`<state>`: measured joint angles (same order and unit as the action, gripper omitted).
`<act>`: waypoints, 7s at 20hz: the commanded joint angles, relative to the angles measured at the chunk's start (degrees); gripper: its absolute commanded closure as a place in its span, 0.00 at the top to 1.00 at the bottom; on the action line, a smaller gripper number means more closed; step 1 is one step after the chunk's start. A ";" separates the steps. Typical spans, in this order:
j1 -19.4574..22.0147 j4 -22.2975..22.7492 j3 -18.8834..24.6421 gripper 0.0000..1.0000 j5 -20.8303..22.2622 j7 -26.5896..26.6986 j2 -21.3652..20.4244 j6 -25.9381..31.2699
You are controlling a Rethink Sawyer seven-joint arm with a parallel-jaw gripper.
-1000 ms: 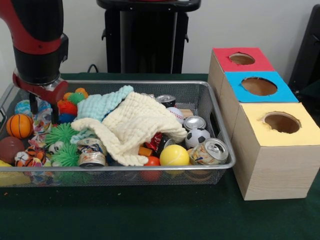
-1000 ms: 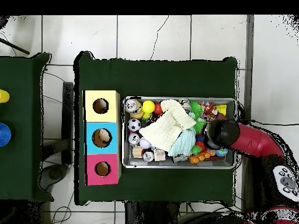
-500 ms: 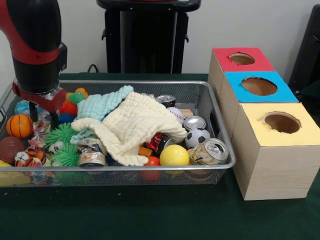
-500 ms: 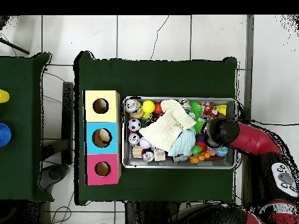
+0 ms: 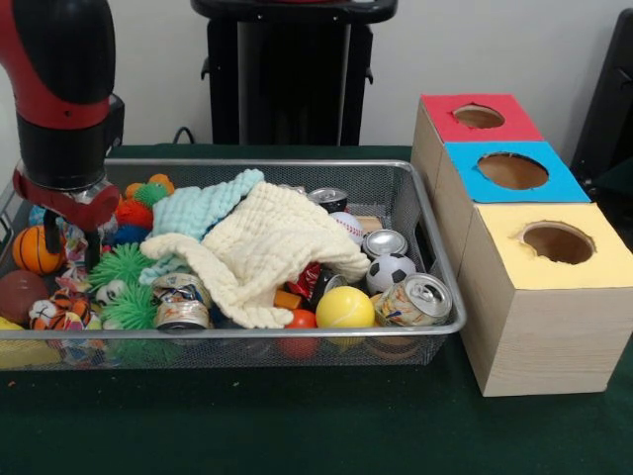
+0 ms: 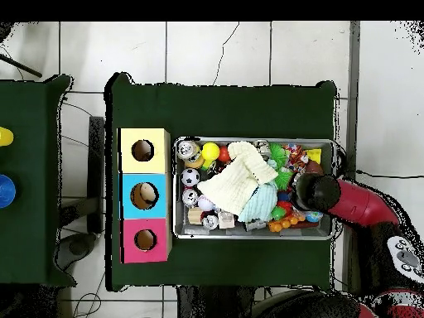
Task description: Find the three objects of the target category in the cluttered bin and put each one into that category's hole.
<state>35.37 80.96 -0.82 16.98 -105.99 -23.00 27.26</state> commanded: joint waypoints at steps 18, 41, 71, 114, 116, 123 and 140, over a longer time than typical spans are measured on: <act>-3.00 7.57 -1.04 1.00 -2.31 -11.96 6.38 -15.31; -5.43 7.86 -2.25 0.00 -6.05 -8.71 4.42 -12.96; -12.48 -2.27 -6.20 0.00 -10.51 -7.90 -13.22 23.71; -27.82 -39.13 -16.73 0.00 -10.61 -22.09 -1.20 53.86; -28.60 -38.69 -17.02 0.00 -10.83 -22.95 -1.15 53.31; -30.49 -38.93 -17.68 0.00 -12.07 -25.65 -0.38 53.76; -34.55 -45.05 -20.74 0.00 -14.99 -33.01 3.83 57.30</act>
<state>1.28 36.33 -21.98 4.06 -120.61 -22.84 76.62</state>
